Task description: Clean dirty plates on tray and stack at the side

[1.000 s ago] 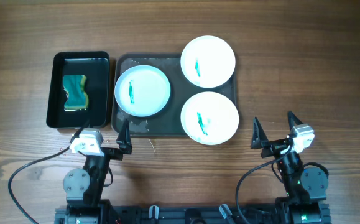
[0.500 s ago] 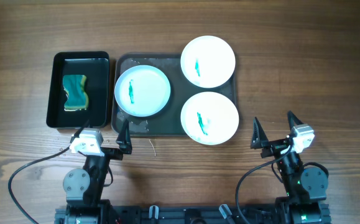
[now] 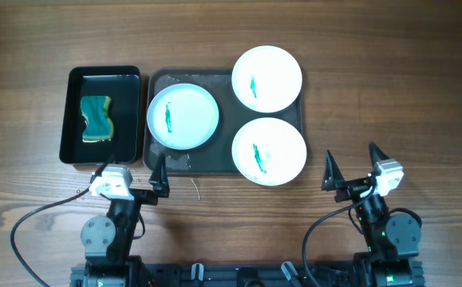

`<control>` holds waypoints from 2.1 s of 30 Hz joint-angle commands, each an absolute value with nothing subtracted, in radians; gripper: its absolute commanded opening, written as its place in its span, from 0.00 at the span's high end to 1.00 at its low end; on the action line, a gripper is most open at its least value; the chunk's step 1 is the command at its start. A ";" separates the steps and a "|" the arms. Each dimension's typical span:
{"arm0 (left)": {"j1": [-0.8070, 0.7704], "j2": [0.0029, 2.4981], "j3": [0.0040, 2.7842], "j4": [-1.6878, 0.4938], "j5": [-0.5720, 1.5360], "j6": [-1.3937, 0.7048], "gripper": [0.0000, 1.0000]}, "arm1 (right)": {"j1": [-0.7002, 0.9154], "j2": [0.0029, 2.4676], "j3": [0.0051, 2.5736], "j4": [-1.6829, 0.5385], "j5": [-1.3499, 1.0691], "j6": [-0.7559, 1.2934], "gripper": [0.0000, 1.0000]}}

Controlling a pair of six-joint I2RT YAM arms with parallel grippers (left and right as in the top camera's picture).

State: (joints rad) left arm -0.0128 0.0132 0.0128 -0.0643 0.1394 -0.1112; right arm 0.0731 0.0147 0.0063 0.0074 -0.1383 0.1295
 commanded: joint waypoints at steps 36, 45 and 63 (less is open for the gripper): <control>-0.009 0.012 0.006 -0.060 0.149 -0.113 0.00 | 0.069 0.011 0.006 0.013 -0.168 0.164 0.00; -0.009 0.137 0.134 -0.142 0.221 -0.113 0.00 | 0.069 0.029 0.073 -0.019 -0.243 0.157 0.00; -0.009 0.830 0.926 -0.747 0.280 -0.113 0.00 | 0.069 0.471 0.611 -0.394 -0.337 0.157 0.00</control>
